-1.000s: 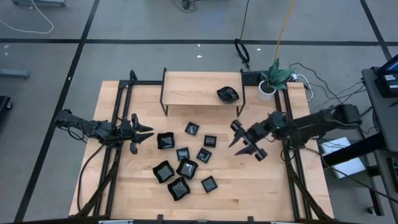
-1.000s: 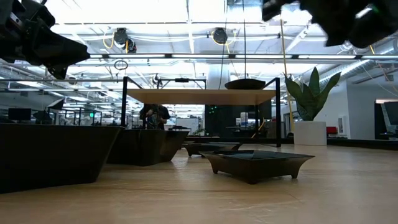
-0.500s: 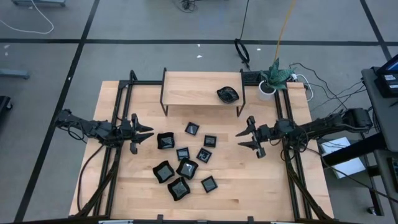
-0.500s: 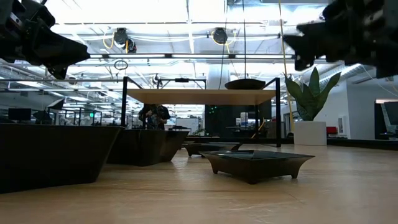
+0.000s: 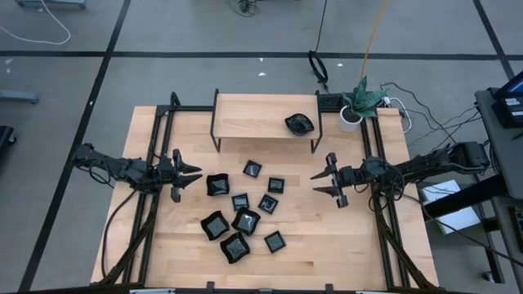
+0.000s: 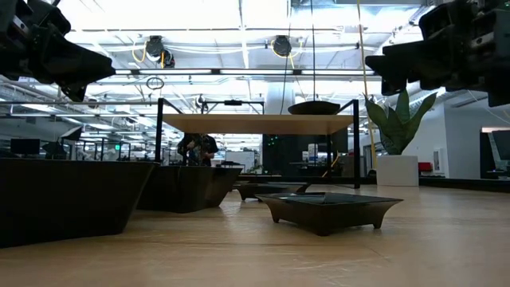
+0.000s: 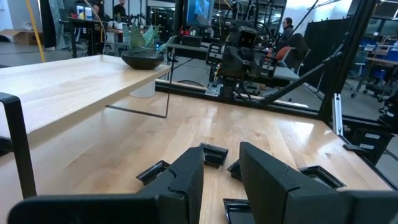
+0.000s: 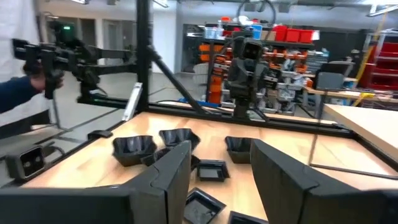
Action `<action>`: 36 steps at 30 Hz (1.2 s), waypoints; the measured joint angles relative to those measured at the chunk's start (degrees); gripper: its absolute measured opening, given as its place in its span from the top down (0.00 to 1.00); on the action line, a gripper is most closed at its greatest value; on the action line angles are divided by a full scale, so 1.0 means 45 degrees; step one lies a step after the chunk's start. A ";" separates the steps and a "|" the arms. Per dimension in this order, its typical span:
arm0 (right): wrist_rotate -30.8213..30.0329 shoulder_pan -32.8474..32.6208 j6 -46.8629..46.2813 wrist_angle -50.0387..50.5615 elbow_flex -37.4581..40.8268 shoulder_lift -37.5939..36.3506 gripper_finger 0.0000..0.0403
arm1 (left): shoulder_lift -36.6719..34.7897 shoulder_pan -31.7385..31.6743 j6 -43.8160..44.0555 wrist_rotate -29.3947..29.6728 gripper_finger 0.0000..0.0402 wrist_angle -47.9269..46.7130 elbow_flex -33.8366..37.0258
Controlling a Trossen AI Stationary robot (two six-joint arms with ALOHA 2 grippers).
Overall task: Pick & Place Mini shaped plates
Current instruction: Put the distorted square plate on the shelf
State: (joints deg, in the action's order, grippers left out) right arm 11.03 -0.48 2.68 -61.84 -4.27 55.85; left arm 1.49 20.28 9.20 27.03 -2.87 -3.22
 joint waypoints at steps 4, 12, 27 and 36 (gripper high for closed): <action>-0.1284 0.0001 0.0053 -0.0009 0.0005 -0.0002 0.61 | 0.0002 -0.0002 -0.0347 0.0091 0.74 0.0014 0.0000; -0.3843 0.0097 0.1030 -0.0212 0.0010 -0.0002 0.61 | -0.0002 -0.0002 -0.0210 0.0242 0.74 0.0029 0.0000; -0.3775 0.1273 0.2040 -0.0476 0.0024 0.0000 0.61 | 0.0691 -0.0002 0.6172 0.2191 0.72 0.0454 -0.0062; -0.3741 0.1752 0.2040 -0.0173 0.0024 0.0000 0.61 | 0.6349 -0.0228 1.0217 0.1108 0.58 -0.3883 -0.3596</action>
State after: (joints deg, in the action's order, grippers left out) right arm -5.80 7.41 11.86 -62.62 -4.16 55.86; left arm 30.06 19.26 55.17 32.01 -20.35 -19.41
